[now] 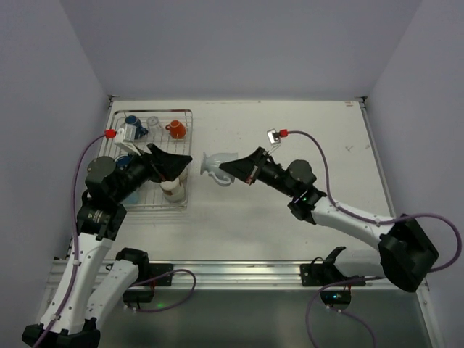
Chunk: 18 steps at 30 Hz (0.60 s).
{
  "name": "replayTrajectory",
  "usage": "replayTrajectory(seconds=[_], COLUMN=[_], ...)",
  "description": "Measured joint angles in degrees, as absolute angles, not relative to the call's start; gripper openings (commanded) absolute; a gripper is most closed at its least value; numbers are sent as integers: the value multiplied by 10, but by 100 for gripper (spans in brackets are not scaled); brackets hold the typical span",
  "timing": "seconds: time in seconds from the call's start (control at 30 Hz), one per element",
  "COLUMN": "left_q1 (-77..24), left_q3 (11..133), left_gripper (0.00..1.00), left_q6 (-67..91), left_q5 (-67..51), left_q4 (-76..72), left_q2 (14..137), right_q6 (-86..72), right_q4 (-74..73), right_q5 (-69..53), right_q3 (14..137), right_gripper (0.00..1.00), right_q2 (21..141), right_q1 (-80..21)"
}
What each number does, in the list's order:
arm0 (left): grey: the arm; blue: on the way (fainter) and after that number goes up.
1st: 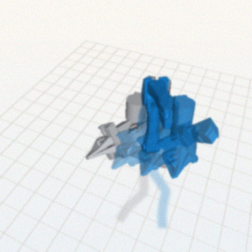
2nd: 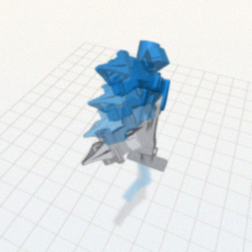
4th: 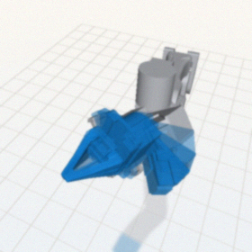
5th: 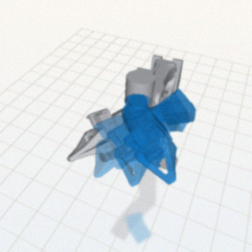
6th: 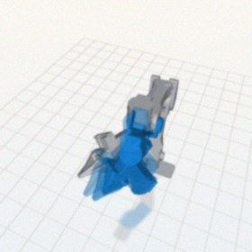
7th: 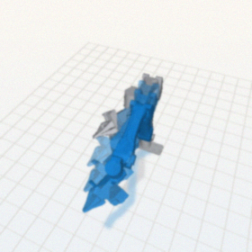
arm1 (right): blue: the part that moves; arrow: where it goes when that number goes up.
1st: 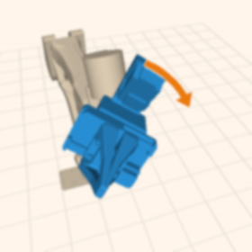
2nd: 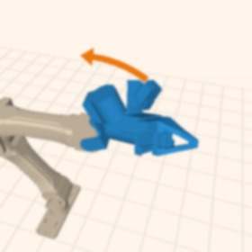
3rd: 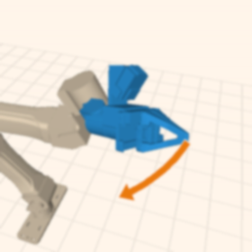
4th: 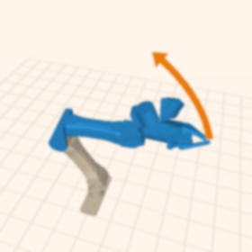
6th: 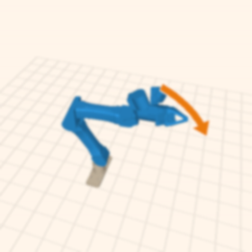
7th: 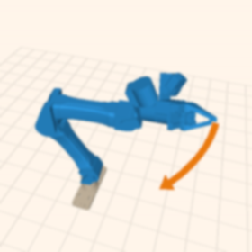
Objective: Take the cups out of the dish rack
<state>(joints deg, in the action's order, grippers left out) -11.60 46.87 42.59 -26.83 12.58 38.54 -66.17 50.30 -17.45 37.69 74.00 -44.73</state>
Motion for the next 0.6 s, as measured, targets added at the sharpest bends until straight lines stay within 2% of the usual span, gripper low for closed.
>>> replayTrajectory(seconds=[0.1,0.23,0.47,0.6], left_q1=[-116,-116,-148,-186], left_q3=[494,490,430,385], left_gripper=[100,100,100,100], left_q6=[357,284,228,217], left_q5=[-236,-197,-171,-158], left_q4=[178,233,256,256], left_q2=[380,349,296,293], right_q6=[-567,-413,-238,-182], right_q4=[297,17,-263,-326], right_q5=[-163,-114,47,107], right_q3=[426,575,752,838], right_gripper=[0,0,0,0], right_q2=[682,691,774,886], right_q1=[-389,-283,-134,-96])
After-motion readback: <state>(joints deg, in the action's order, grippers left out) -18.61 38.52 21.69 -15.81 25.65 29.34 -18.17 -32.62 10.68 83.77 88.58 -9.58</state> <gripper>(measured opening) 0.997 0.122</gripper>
